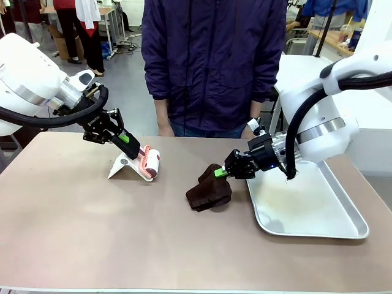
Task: Clean the surface of the table.
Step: Return the Lint Roller and towel to their original positions.
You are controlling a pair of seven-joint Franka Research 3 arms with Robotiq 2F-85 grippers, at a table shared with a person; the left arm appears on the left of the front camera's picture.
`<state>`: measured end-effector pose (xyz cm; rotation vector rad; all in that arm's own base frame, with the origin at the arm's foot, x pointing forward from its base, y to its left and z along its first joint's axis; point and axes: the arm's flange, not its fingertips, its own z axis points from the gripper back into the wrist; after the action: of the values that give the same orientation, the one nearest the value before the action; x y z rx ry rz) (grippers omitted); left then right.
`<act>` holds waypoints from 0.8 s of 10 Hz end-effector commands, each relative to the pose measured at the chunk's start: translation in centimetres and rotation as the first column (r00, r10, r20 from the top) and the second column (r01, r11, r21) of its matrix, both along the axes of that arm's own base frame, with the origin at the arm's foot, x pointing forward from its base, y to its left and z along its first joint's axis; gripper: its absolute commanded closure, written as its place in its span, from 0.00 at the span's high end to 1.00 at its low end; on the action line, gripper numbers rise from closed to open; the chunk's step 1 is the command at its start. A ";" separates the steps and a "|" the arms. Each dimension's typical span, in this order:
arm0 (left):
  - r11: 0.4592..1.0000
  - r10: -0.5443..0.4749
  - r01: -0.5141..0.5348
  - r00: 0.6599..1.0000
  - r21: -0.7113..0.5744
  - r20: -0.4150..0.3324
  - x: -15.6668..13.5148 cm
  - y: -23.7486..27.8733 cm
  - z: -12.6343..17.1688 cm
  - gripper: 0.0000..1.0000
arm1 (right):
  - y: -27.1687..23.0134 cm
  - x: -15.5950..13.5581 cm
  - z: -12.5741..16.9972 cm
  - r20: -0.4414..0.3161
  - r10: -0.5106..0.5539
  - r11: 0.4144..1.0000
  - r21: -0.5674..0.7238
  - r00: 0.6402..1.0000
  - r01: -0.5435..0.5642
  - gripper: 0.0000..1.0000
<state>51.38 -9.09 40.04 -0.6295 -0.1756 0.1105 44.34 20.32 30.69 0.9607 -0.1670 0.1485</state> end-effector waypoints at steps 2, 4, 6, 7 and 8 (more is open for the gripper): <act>0.999 0.028 -0.027 1.000 0.030 -0.012 0.4 -0.1 0.0 0.80 | 0.0 0.0 -0.1 -0.020 0.032 0.999 -0.008 0.999 -0.032 0.50; 0.999 0.035 -0.035 0.999 0.036 -0.006 0.1 0.1 0.2 1.00 | 0.0 0.0 -0.1 -0.024 0.027 1.000 -0.007 0.999 -0.027 1.00; 0.998 0.049 -0.049 0.999 0.026 0.008 -0.2 0.6 0.7 1.00 | -0.2 -0.1 0.0 -0.015 0.019 1.000 -0.011 1.000 -0.019 1.00; 0.998 0.054 -0.055 0.998 0.020 0.017 -0.5 0.9 1.1 1.00 | -0.5 -0.1 0.2 -0.007 0.008 1.000 -0.029 1.000 -0.008 0.89; 0.998 0.059 -0.059 0.998 0.015 0.025 -0.8 1.3 1.6 1.00 | -0.8 -0.2 0.5 -0.003 -0.001 0.998 -0.057 1.000 0.001 0.99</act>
<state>51.42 -8.16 40.97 -0.6204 -0.2118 0.1348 44.43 19.85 30.55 0.9485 -0.1621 0.1586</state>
